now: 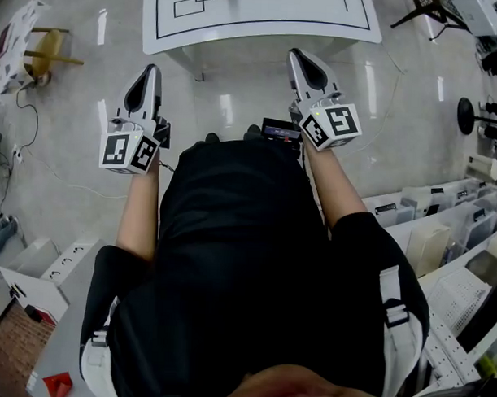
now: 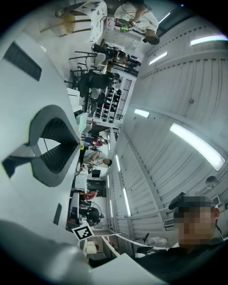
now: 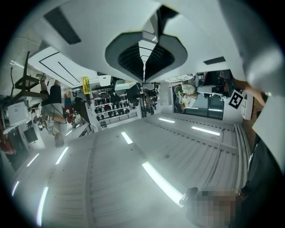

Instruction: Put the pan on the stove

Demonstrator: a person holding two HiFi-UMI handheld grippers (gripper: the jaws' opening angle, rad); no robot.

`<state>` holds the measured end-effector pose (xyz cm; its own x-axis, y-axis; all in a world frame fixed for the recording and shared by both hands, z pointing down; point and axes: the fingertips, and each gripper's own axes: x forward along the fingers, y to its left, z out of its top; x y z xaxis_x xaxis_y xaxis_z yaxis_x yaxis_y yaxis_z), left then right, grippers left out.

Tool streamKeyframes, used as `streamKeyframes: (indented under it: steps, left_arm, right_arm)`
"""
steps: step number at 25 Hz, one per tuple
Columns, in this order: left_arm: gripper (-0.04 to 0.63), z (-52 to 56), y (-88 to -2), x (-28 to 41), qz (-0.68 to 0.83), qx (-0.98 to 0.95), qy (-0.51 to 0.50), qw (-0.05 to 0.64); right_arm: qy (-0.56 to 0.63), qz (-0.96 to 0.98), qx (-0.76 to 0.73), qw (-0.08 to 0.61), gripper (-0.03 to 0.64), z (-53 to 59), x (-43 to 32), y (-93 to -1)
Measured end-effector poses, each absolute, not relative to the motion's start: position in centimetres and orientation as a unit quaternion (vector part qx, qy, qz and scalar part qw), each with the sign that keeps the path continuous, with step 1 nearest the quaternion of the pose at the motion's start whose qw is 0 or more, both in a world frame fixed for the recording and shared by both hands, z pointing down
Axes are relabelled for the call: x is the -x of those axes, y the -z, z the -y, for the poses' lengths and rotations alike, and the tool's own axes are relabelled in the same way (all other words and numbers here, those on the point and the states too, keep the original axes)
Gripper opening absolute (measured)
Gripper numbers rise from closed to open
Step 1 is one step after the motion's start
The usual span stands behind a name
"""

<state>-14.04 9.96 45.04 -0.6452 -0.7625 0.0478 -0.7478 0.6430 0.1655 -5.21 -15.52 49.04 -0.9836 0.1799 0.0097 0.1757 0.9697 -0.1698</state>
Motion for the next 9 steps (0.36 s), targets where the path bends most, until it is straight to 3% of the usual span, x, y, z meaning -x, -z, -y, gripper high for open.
streamKeyframes:
  steps: [9]
  left_arm:
    - [0.017,-8.2,-46.4,13.9,0.904,-0.415,0.064,0.079]
  right_arm:
    - [-0.098,0.991,0.091,0.015,0.028,17.4,5.1,-50.3]
